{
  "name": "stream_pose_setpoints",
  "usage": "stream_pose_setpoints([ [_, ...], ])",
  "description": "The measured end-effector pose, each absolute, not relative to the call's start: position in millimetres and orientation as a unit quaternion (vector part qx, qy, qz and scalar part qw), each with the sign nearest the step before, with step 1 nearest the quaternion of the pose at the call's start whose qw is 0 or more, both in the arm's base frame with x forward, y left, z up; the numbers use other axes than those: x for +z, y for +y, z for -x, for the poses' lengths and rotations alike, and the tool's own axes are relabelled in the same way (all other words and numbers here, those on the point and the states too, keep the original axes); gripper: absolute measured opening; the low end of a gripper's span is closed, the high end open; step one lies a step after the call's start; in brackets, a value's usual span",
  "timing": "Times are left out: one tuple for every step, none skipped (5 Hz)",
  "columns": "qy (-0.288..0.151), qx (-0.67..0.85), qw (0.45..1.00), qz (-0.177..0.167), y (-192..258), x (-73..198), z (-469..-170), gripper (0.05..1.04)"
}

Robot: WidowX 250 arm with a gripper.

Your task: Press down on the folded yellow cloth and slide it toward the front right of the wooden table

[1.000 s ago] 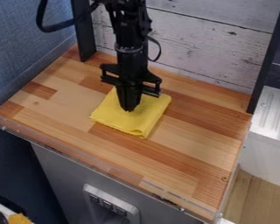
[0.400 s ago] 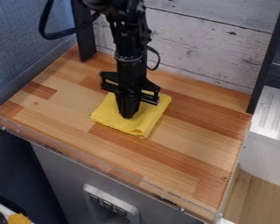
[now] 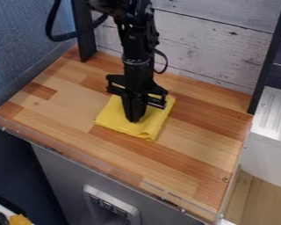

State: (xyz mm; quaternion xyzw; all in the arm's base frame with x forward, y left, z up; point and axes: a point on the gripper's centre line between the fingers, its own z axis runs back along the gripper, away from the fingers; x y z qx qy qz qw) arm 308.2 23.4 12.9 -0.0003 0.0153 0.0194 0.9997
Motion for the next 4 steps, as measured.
stream_pose_setpoints([
  [0.015,0.012,1.0,0.001,10.1,14.2,-303.7,0.063],
  [0.015,0.014,1.0,0.0,0.9,13.5,-301.2,0.063],
  [0.007,0.01,1.0,0.0,-10.3,14.0,-298.9,0.063],
  [0.0,0.003,1.0,-0.001,-22.0,13.6,-297.1,0.063],
])
